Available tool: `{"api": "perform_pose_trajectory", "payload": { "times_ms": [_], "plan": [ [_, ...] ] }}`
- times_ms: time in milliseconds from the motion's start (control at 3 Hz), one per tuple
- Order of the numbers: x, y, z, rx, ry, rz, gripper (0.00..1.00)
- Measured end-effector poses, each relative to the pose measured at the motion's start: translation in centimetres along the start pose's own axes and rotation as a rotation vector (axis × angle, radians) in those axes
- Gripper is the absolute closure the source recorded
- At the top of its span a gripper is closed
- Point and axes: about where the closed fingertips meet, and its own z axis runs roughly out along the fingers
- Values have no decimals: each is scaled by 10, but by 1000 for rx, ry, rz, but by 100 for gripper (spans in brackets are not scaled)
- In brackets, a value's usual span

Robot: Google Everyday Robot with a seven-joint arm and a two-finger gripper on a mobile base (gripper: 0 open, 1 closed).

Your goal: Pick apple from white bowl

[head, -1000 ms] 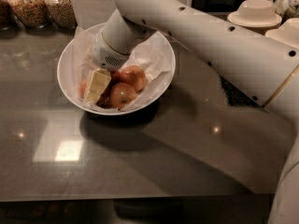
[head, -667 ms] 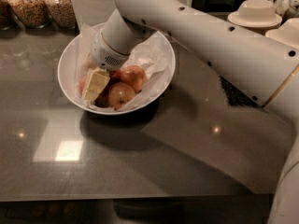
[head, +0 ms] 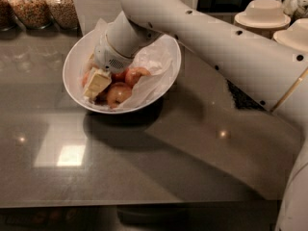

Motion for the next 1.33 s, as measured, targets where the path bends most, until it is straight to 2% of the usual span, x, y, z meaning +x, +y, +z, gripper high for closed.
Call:
{"api": "perform_pose_trajectory", "payload": {
  "times_ms": [333,667,1000,1333],
  "plan": [
    [-12,-20,-13,3,3,-2,100],
    [-42,-45,-54,17,68,4,100],
    [-91,-65,-107,39,173,16,100],
    [-91,-65,-107,39,173,16,100]
  ]
}}
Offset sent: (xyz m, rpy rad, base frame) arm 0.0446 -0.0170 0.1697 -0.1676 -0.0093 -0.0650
